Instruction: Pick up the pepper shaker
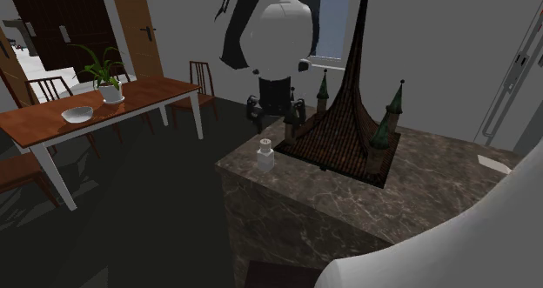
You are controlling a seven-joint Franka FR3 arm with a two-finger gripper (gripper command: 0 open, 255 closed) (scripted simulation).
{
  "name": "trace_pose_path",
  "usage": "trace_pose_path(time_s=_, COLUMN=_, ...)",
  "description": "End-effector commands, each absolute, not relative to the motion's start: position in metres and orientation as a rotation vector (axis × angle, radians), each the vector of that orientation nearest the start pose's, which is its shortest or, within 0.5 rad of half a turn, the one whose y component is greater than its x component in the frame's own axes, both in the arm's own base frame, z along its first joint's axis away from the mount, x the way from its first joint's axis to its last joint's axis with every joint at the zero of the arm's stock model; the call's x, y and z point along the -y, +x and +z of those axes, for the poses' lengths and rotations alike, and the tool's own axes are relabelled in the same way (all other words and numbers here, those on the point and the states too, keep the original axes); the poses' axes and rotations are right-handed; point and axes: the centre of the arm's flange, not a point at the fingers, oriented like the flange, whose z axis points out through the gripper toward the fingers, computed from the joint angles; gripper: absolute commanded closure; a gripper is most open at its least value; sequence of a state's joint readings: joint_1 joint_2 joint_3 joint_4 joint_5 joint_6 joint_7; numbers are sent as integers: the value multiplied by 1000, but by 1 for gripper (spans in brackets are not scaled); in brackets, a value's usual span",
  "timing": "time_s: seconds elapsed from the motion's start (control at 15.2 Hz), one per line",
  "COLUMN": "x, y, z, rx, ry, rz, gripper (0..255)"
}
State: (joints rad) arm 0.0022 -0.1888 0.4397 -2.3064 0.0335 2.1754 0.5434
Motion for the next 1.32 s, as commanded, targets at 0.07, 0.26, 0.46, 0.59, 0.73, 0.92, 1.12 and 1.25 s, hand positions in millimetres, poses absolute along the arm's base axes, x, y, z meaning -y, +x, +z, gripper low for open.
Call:
trace_pose_path(time_s=0.07, x=-239, y=464, z=395, rx=-249, ry=-3167, rz=-129, gripper=0)
trace_pose_path(time_s=0.26, x=-245, y=469, z=379, rx=-260, ry=-3170, rz=-137, gripper=0)
trace_pose_path(time_s=0.46, x=-245, y=469, z=363, rx=-260, ry=-3170, rz=-137, gripper=0)
trace_pose_path(time_s=0.59, x=-245, y=469, z=352, rx=-260, ry=-3170, rz=-137, gripper=0)
trace_pose_path(time_s=0.73, x=-245, y=469, z=349, rx=-260, ry=-3170, rz=-137, gripper=0)
trace_pose_path(time_s=0.92, x=-245, y=469, z=349, rx=-260, ry=-3169, rz=-137, gripper=255)
trace_pose_path(time_s=1.12, x=-244, y=469, z=350, rx=-260, ry=-3170, rz=-137, gripper=255)
trace_pose_path(time_s=1.25, x=-244, y=469, z=350, rx=-260, ry=-3170, rz=-137, gripper=255)
